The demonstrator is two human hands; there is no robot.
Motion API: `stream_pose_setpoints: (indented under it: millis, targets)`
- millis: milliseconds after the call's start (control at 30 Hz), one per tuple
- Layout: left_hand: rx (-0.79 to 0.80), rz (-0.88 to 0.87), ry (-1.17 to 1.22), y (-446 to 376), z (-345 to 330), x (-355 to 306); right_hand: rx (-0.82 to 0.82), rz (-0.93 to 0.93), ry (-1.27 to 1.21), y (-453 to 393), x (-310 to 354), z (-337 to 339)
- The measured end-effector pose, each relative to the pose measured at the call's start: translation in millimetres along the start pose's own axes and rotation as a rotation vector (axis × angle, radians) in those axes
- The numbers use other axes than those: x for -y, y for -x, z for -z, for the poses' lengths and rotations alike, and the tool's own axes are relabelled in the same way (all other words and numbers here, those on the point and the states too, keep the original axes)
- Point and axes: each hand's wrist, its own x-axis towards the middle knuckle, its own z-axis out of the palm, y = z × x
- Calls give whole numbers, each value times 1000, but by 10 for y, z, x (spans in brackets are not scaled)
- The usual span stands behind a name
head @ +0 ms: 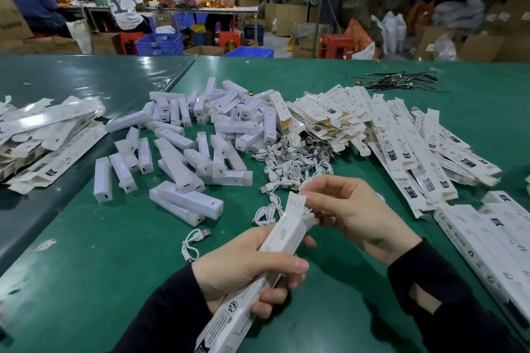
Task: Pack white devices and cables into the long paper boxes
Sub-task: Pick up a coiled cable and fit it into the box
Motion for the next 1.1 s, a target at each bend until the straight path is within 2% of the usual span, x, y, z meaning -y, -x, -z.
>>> stream_pose_setpoints:
  millis: [233, 333, 433, 633, 800, 967, 1100]
  targets:
    - [41, 21, -19, 3, -5, 1, 130, -24, -55, 7, 5, 107]
    - [25, 17, -36, 13, 2, -5, 240, 2, 30, 24, 7, 117]
    - [47, 27, -65, 25, 0, 5, 265, -22, 47, 18, -18, 105]
    - [48, 4, -50, 21, -13, 0, 229, -21, 132, 1, -51, 88]
    - [-41, -9, -9, -24, 29, 24, 136, -45, 64, -26, -45, 61]
    - [-132, -67, 72, -75, 39, 21, 148, 30, 207, -19, -15, 73]
    - [-191, -224, 233, -100, 48, 8, -40, 90, 158, -51, -88, 18]
